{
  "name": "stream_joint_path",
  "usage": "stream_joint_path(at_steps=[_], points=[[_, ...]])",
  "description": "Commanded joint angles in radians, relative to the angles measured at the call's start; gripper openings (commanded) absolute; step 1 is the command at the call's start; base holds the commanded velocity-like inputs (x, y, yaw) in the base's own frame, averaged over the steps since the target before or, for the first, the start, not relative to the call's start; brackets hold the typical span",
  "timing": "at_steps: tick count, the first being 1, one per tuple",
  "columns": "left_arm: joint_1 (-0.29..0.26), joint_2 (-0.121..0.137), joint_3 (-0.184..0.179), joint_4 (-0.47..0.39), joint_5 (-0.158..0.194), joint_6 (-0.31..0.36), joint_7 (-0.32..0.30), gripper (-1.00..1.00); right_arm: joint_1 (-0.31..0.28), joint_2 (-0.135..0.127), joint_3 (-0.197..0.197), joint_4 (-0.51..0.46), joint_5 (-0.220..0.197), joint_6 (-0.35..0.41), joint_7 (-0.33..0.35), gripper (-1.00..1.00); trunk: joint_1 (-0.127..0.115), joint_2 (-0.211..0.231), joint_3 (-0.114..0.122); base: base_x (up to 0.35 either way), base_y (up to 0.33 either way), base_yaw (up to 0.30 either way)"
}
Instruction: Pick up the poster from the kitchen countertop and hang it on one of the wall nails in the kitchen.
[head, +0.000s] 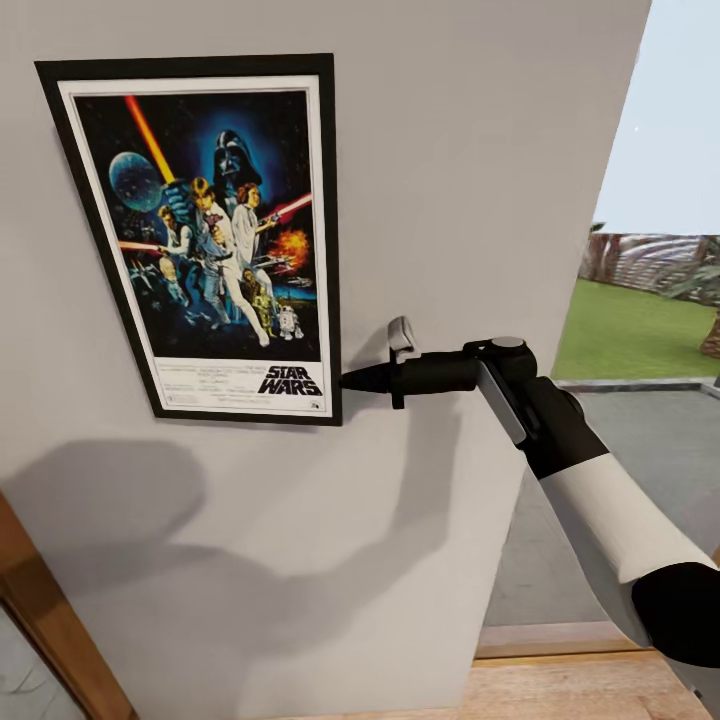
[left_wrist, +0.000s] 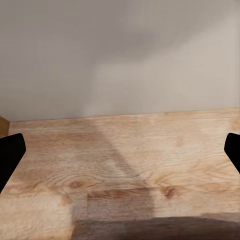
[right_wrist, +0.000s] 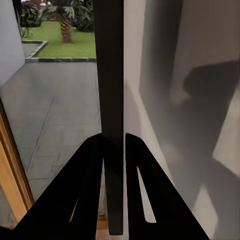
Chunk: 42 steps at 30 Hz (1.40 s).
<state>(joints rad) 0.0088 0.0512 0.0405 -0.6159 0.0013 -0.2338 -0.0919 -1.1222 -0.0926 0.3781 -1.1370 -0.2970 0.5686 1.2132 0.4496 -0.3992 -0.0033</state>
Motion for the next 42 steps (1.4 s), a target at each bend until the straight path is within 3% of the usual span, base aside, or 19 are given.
stream_joint_path(at_steps=[1, 19, 24, 42], points=[[0.000, -0.001, 0.004, -0.001, 0.000, -0.001, -0.008, 1.00, -0.001, -0.001, 0.002, 0.000, -0.010, 0.011, 0.000, -1.00, 0.000, -0.001, 0.000, 0.000, 0.058, 0.000], [0.000, -0.001, 0.005, -0.001, 0.000, -0.001, -0.008, 1.00, -0.001, -0.001, 0.002, 0.000, -0.010, 0.011, 0.000, -1.00, 0.000, -0.001, 0.000, 0.000, 0.033, 0.000], [0.000, -0.012, 0.007, -0.005, 0.001, -0.001, -0.008, 1.00, -0.001, 0.003, -0.025, 0.006, -0.016, 0.031, -0.029, -1.00, 0.000, -0.001, 0.000, 0.000, 0.000, 0.000], [0.000, -0.014, 0.007, -0.005, 0.000, -0.001, -0.008, 1.00, -0.001, 0.003, -0.020, -0.003, -0.016, 0.072, -0.012, -1.00, 0.000, -0.001, 0.000, 0.000, 0.000, 0.000]])
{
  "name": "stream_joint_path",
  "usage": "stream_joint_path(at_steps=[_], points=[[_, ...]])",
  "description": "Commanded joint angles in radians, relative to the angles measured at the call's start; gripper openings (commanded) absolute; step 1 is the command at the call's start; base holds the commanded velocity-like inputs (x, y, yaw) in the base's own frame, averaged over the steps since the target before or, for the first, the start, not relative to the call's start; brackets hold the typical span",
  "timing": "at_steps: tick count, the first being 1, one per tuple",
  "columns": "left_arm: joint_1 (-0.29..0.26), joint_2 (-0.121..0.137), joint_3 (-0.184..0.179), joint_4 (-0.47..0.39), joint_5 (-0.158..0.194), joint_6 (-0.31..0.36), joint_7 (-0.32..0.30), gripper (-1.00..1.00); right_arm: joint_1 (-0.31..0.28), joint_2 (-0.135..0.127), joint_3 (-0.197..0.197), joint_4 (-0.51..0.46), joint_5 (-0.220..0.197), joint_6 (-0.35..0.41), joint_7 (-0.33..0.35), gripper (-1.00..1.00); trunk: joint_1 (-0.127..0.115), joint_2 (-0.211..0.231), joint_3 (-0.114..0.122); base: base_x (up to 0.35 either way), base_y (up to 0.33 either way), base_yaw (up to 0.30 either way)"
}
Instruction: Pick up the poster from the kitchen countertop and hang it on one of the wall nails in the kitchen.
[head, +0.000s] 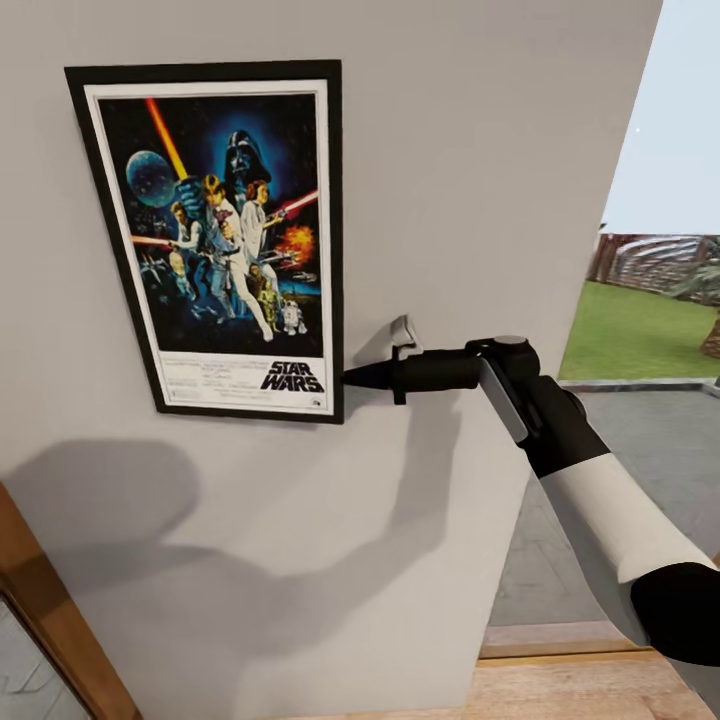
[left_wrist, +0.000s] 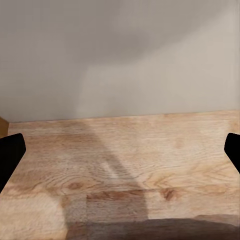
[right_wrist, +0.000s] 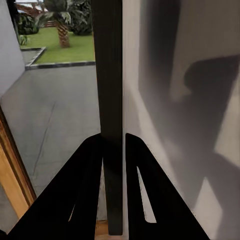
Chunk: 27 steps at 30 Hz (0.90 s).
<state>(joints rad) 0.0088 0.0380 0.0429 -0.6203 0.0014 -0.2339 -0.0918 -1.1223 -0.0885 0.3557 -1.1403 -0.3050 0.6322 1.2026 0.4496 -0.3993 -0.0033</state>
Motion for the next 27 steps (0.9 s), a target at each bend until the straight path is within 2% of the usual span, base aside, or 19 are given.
stream_joint_path(at_steps=[1, 8, 16, 18, 19, 20, 22, 27], points=[[0.000, -0.001, 0.005, -0.001, 0.000, -0.001, -0.008, 1.00, -0.001, -0.001, 0.002, -0.001, -0.008, 0.013, 0.000, -1.00, 0.000, -0.001, 0.000, 0.000, 0.000, 0.000], [0.000, -0.001, 0.005, -0.001, 0.000, -0.001, -0.008, 1.00, -0.001, -0.001, 0.002, -0.005, -0.009, 0.060, 0.004, -1.00, 0.000, -0.001, 0.000, 0.016, 0.000, 0.000], [0.000, -0.001, 0.005, -0.001, 0.000, -0.001, -0.008, 1.00, -0.001, -0.001, -0.001, -0.005, -0.007, 0.063, 0.004, -1.00, 0.000, -0.001, 0.000, 0.101, 0.000, 0.000], [0.000, -0.001, 0.005, -0.001, 0.000, -0.001, -0.008, 1.00, -0.001, -0.001, -0.008, -0.005, -0.007, 0.063, 0.003, -1.00, 0.000, -0.001, 0.000, 0.014, 0.000, 0.000], [0.000, -0.001, 0.004, -0.001, 0.000, 0.000, -0.008, 1.00, -0.001, -0.001, -0.025, -0.003, -0.006, 0.063, 0.001, -1.00, 0.000, -0.001, 0.000, 0.037, 0.000, 0.000], [0.000, -0.001, 0.004, -0.001, 0.000, 0.000, -0.008, 1.00, -0.001, -0.001, -0.037, -0.002, -0.006, 0.063, 0.000, 1.00, 0.000, -0.001, 0.000, 0.051, 0.000, 0.000], [0.000, -0.001, 0.005, -0.001, 0.000, 0.000, -0.008, 1.00, -0.001, -0.001, -0.078, -0.001, -0.006, 0.062, -0.004, 1.00, 0.000, -0.001, 0.000, 0.046, 0.000, 0.000], [0.000, -0.001, 0.004, 0.000, 0.000, 0.000, -0.008, 1.00, -0.001, -0.003, -0.120, -0.002, -0.004, 0.064, -0.007, 1.00, 0.000, -0.001, 0.000, 0.019, 0.000, 0.000]])
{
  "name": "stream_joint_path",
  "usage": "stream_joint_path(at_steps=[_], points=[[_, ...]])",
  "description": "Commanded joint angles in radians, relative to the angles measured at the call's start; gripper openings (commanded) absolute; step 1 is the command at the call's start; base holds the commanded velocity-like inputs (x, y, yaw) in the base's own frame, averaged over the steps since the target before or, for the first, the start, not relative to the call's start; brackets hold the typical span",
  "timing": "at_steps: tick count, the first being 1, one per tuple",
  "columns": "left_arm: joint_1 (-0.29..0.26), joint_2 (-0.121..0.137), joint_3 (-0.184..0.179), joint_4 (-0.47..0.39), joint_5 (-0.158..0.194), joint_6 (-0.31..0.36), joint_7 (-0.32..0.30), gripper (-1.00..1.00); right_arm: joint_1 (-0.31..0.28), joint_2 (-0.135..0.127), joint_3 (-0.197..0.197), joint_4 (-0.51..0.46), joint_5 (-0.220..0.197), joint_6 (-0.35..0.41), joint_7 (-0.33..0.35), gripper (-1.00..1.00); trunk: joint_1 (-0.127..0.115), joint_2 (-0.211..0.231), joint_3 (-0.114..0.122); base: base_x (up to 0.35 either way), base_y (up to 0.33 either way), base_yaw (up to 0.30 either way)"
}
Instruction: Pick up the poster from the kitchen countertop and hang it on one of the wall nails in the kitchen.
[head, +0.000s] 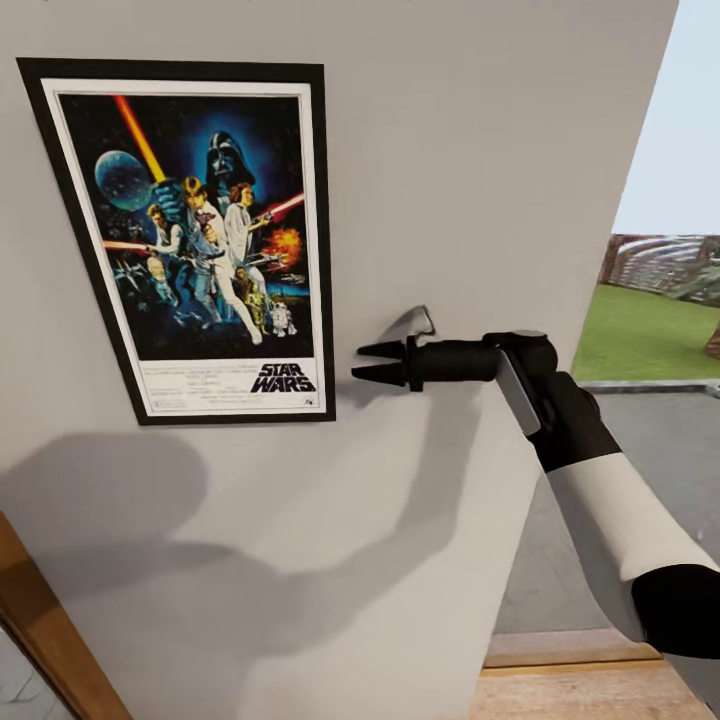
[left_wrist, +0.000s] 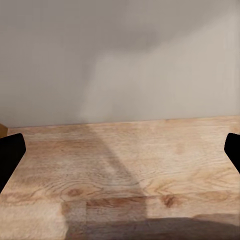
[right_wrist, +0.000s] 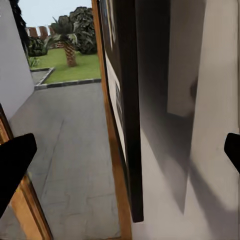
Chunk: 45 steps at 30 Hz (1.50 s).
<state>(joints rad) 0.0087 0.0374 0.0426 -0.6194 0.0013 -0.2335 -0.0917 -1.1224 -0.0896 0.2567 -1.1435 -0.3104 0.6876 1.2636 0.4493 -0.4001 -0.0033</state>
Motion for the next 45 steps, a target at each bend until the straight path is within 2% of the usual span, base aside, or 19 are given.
stream_joint_path(at_steps=[1, 7, 14, 20, 28, 31, 32, 33, 38, 39, 42, 43, 45], points=[[0.001, -0.001, 0.005, -0.001, 0.000, -0.001, -0.008, 1.00, -0.001, -0.002, -0.023, 0.001, 0.002, 0.008, -0.068, 1.00, 0.001, 0.000, 0.000, 0.007, 0.000, 0.000], [0.001, -0.001, 0.005, 0.000, 0.000, -0.001, -0.008, 1.00, -0.001, -0.002, -0.029, -0.001, 0.002, 0.009, -0.067, 1.00, 0.001, 0.000, 0.000, -0.009, 0.000, 0.000], [0.001, -0.001, 0.005, 0.000, 0.000, -0.001, -0.008, 1.00, -0.001, -0.001, -0.029, -0.011, 0.001, 0.009, -0.066, 1.00, 0.001, 0.000, 0.000, -0.246, 0.000, 0.000], [0.001, -0.001, 0.005, -0.001, 0.000, -0.001, -0.008, 1.00, -0.001, -0.001, -0.029, -0.061, 0.000, 0.010, -0.066, 1.00, 0.001, 0.000, 0.000, -0.304, 0.000, 0.000], [0.001, -0.001, 0.004, -0.002, 0.000, -0.001, -0.008, 1.00, 0.016, -0.003, -0.026, -0.070, -0.002, 0.006, -0.058, 1.00, 0.001, 0.000, 0.000, -0.061, 0.000, 0.000], [0.001, -0.001, 0.005, -0.002, 0.001, -0.002, -0.008, 1.00, 0.164, -0.007, -0.027, -0.114, 0.000, -0.049, -0.033, 1.00, 0.001, 0.000, 0.000, -0.008, 0.000, 0.000], [0.001, -0.001, 0.005, -0.002, 0.001, -0.002, -0.008, 1.00, 0.255, -0.012, -0.028, -0.139, 0.001, -0.103, -0.021, 1.00, 0.001, 0.000, 0.000, -0.004, 0.000, 0.000], [0.001, -0.001, 0.006, -0.002, 0.001, -0.002, -0.009, 1.00, 0.358, -0.030, -0.029, -0.155, 0.001, -0.175, -0.008, 1.00, 0.001, 0.000, 0.000, -0.003, 0.000, 0.000], [0.001, -0.001, 0.006, -0.001, 0.002, -0.001, -0.009, 1.00, 0.600, -0.086, -0.031, -0.171, 0.002, -0.331, 0.037, 1.00, 0.001, 0.000, 0.000, -0.001, 0.000, 0.000], [0.001, -0.001, 0.006, -0.001, 0.003, -0.001, -0.010, 1.00, 0.696, -0.108, -0.032, -0.168, 0.003, -0.396, 0.057, 1.00, 0.001, 0.000, 0.000, 0.000, 0.000, 0.000], [0.001, -0.001, 0.006, -0.001, 0.004, -0.001, -0.011, 1.00, 0.822, -0.133, -0.034, -0.145, 0.005, -0.490, 0.076, 1.00, 0.001, 0.000, 0.000, 0.000, 0.000, 0.000], [0.001, -0.001, 0.006, 0.000, 0.005, -0.001, -0.011, 1.00, 0.890, -0.147, -0.036, -0.114, 0.005, -0.543, 0.083, 1.00, 0.001, 0.000, 0.000, 0.000, 0.000, 0.000], [0.001, -0.001, 0.006, 0.000, 0.006, -0.001, -0.012, 1.00, 0.942, -0.163, -0.038, -0.065, 0.006, -0.585, 0.086, 1.00, 0.001, 0.000, 0.000, 0.000, 0.000, 0.000]])
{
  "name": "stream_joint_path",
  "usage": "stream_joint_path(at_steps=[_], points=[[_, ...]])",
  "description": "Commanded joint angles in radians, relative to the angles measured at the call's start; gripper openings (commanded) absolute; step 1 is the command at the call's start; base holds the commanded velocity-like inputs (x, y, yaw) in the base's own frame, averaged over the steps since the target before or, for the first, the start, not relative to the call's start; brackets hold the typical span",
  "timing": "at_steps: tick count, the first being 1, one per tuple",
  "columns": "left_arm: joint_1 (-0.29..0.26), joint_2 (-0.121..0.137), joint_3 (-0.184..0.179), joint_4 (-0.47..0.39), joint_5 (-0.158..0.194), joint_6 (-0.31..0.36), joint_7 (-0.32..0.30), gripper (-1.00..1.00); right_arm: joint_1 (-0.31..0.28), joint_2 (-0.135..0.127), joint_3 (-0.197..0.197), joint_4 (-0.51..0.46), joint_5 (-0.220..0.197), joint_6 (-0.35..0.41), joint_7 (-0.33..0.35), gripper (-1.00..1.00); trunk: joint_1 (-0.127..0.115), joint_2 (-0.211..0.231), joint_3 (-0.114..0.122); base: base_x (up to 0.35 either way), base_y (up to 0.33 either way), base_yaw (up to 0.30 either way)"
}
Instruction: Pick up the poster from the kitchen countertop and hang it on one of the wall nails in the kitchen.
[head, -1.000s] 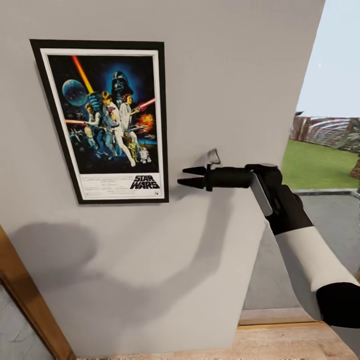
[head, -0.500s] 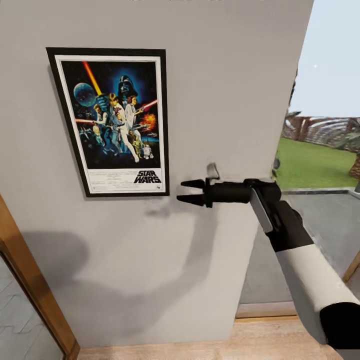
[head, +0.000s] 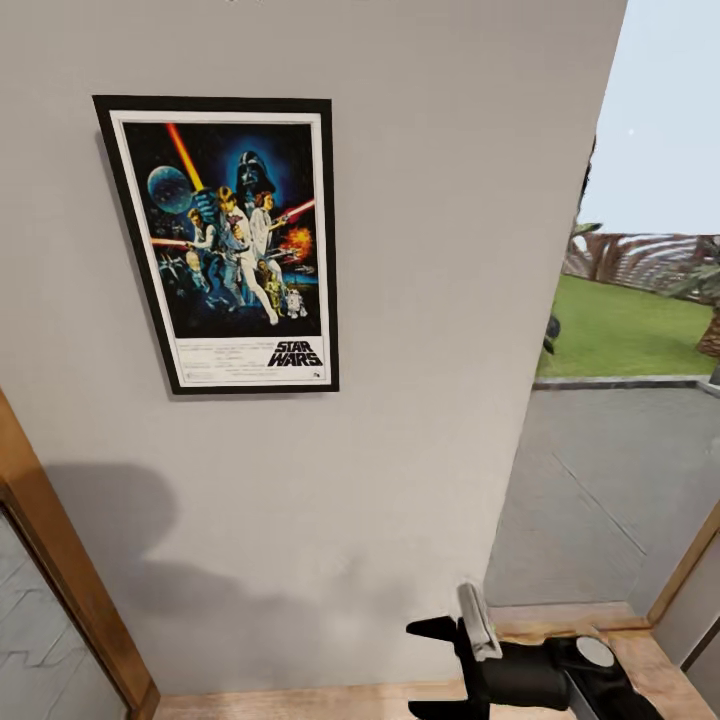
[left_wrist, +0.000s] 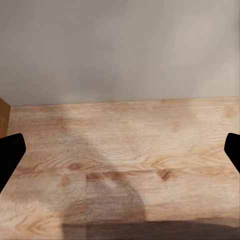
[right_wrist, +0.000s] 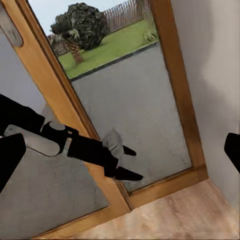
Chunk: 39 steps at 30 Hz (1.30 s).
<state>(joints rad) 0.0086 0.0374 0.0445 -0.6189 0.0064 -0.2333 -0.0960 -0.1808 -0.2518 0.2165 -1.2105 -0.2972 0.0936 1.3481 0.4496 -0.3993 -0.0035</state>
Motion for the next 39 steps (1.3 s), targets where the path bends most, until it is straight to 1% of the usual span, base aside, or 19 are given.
stream_joint_path(at_steps=[1, 2, 3, 6, 7, 10, 11, 12, 14, 15, 16, 17, 18, 20, 21, 24, 27, 31, 39], points=[[0.001, -0.001, 0.004, -0.001, 0.001, -0.001, -0.008, 1.00, 0.021, -0.008, 0.002, 0.033, -0.007, -0.010, 0.003, 1.00, 0.000, -0.001, 0.000, 0.000, 0.000, 0.000], [0.001, -0.001, 0.004, -0.001, 0.001, -0.001, -0.008, 1.00, 0.021, -0.008, 0.002, 0.033, -0.007, -0.010, 0.003, 1.00, 0.000, -0.001, 0.000, 0.000, 0.000, 0.000], [0.001, -0.001, 0.004, -0.001, 0.002, 0.000, -0.009, 1.00, 0.049, -0.019, 0.001, 0.114, -0.007, -0.053, 0.004, 1.00, 0.000, -0.001, 0.000, 0.000, 0.000, 0.000], [0.001, -0.001, 0.004, -0.001, 0.003, 0.000, -0.009, 1.00, 0.075, -0.031, -0.007, 0.265, -0.008, -0.121, 0.005, 1.00, 0.000, -0.001, 0.000, 0.000, 0.000, 0.000], [0.001, -0.003, 0.001, 0.001, 0.004, 0.002, -0.008, 1.00, 0.094, -0.054, -0.037, 0.529, -0.007, -0.192, -0.002, 1.00, 0.000, -0.001, 0.000, 0.000, 0.000, 0.000], [0.001, -0.003, 0.003, 0.006, 0.003, 0.002, -0.008, 1.00, 0.098, -0.080, -0.044, 0.625, -0.007, -0.207, -0.022, 1.00, 0.000, -0.001, 0.000, 0.000, 0.000, 0.000], [0.001, -0.003, 0.004, 0.010, 0.003, 0.002, -0.007, 1.00, 0.099, -0.092, -0.045, 0.664, -0.007, -0.213, -0.044, 1.00, 0.000, -0.001, 0.000, 0.000, 0.000, 0.000], [0.001, -0.002, 0.006, 0.099, 0.004, -0.001, -0.006, 1.00, 0.101, -0.106, -0.047, 0.788, -0.008, -0.232, -0.187, 1.00, 0.000, -0.001, 0.000, 0.000, 0.000, 0.000], [0.001, -0.002, 0.007, 0.133, 0.005, -0.001, -0.006, 1.00, 0.101, -0.107, -0.047, 0.815, -0.008, -0.234, -0.242, 1.00, 0.000, -0.001, 0.000, 0.000, 0.000, 0.000], [0.001, -0.002, 0.011, 0.160, 0.009, -0.002, -0.006, 1.00, 0.101, -0.106, -0.048, 0.838, -0.008, -0.235, -0.301, 1.00, 0.000, -0.001, 0.000, 0.000, 0.000, 0.000], [0.001, 0.000, 0.039, 0.214, 0.052, -0.004, -0.006, 1.00, 0.101, -0.097, -0.046, 0.881, -0.009, -0.237, -0.462, 1.00, 0.000, -0.001, 0.000, 0.000, 0.000, 0.000], [0.001, 0.000, 0.044, 0.226, 0.063, -0.004, -0.006, 1.00, 0.101, -0.094, -0.046, 0.889, -0.009, -0.236, -0.495, 1.00, 0.000, -0.001, 0.001, 0.000, 0.000, 0.000], [0.001, 0.000, 0.051, 0.247, 0.083, -0.004, -0.006, 1.00, 0.101, -0.088, -0.045, 0.902, -0.010, -0.236, -0.559, 1.00, 0.000, -0.001, 0.002, 0.000, 0.000, 0.000], [0.001, 0.000, 0.059, 0.272, 0.103, -0.004, -0.007, 1.00, 0.101, -0.080, -0.045, 0.922, -0.011, -0.236, -0.675, 1.00, 0.000, -0.001, 0.004, 0.000, 0.000, 0.000], [0.001, 0.000, 0.060, 0.276, 0.106, -0.004, -0.007, 1.00, 0.101, -0.077, -0.045, 0.926, -0.012, -0.236, -0.701, 1.00, 0.000, -0.001, 0.006, 0.000, 0.000, 0.000], [0.001, -0.001, 0.062, 0.292, 0.113, -0.002, -0.006, 1.00, 0.101, -0.045, -0.045, 0.944, -0.013, -0.236, -0.856, 1.00, 0.000, -0.001, 0.010, 0.000, 0.000, 0.000], [0.001, 0.000, 0.061, 0.307, 0.114, -0.002, -0.005, 1.00, 0.101, -0.026, -0.045, 0.948, -0.014, -0.236, -0.945, 1.00, 0.000, -0.001, 0.015, 0.000, 0.000, 0.000], [0.001, 0.001, 0.060, 0.318, 0.113, -0.001, -0.004, 1.00, 0.101, -0.008, -0.045, 0.950, -0.014, -0.237, -1.024, 1.00, 0.000, -0.001, 0.022, 0.000, 0.000, 0.000], [0.001, 0.001, 0.059, 0.321, 0.112, -0.001, -0.002, 1.00, 0.101, 0.003, -0.044, 0.973, -0.013, -0.237, -1.055, 1.00, 0.000, -0.001, 0.032, 0.000, 0.000, 0.000]])
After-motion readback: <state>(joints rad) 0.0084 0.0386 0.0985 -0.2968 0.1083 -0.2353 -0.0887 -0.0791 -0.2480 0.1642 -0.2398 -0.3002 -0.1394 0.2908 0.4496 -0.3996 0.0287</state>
